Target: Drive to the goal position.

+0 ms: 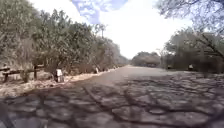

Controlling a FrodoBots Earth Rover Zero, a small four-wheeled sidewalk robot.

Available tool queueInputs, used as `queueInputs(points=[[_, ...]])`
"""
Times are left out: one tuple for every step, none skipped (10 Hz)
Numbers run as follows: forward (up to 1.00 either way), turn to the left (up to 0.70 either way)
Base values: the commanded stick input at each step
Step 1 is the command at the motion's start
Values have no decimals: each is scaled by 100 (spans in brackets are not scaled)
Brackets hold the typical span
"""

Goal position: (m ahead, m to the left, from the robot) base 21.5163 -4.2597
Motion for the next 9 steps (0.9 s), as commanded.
queueInputs(points=[[70,0],[70,0],[70,0],[70,0],[70,0],[70,0],[70,0],[70,0],[70,0]])
